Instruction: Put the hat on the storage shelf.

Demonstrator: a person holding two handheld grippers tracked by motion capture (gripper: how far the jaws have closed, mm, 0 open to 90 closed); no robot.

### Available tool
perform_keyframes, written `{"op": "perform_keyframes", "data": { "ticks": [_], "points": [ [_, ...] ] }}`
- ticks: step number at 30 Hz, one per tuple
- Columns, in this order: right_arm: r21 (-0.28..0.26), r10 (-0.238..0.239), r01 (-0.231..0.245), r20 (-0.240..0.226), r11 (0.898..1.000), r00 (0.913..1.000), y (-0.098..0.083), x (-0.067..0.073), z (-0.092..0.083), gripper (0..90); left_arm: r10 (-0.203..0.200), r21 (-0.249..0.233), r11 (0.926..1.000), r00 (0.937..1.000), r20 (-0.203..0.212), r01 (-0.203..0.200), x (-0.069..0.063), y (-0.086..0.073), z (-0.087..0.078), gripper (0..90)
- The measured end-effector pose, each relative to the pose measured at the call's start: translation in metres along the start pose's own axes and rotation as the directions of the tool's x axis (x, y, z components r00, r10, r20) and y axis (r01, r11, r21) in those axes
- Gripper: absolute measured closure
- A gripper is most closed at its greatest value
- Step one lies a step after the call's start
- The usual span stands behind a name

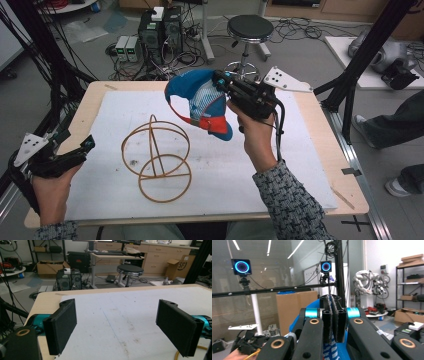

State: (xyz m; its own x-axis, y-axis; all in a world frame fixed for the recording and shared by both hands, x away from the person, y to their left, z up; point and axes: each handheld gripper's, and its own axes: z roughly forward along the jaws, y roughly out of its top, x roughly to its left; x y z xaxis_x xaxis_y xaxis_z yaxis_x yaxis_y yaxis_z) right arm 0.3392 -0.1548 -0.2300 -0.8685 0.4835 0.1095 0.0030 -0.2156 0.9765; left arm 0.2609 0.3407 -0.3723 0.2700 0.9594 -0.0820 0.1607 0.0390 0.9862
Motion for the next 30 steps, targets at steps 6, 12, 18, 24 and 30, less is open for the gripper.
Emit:
{"op": "perform_keyframes", "data": {
  "ticks": [6,12,18,24,30],
  "points": [
    [0.004,0.011,-0.011,-0.039,1.000,0.9992,-0.002,0.008,0.004,88.5,-0.002,0.001,1.0000,1.0000,-0.001,0.002,0.001,0.000,0.000,17.1],
    [0.010,0.018,-0.017,-0.075,1.000,0.9971,-0.003,0.016,0.007,88.5,0.001,0.001,1.0000,1.0000,0.001,-0.001,0.000,0.001,-0.001,17.1],
    [0.010,0.026,-0.025,-0.112,1.000,0.9934,-0.004,0.023,0.011,88.5,-0.005,-0.002,1.0000,1.0000,-0.003,0.005,0.001,0.000,-0.001,17.1],
    [0.024,0.031,-0.027,-0.144,0.999,0.9891,-0.005,0.030,0.017,88.5,-0.003,-0.002,1.0000,1.0000,-0.004,0.003,0.002,0.001,-0.002,17.1],
    [0.047,0.037,-0.029,-0.166,0.998,0.9854,-0.009,0.035,0.023,88.4,-0.007,-0.006,1.0000,0.9999,-0.010,0.007,0.004,0.001,-0.003,17.1]
  ]
}}
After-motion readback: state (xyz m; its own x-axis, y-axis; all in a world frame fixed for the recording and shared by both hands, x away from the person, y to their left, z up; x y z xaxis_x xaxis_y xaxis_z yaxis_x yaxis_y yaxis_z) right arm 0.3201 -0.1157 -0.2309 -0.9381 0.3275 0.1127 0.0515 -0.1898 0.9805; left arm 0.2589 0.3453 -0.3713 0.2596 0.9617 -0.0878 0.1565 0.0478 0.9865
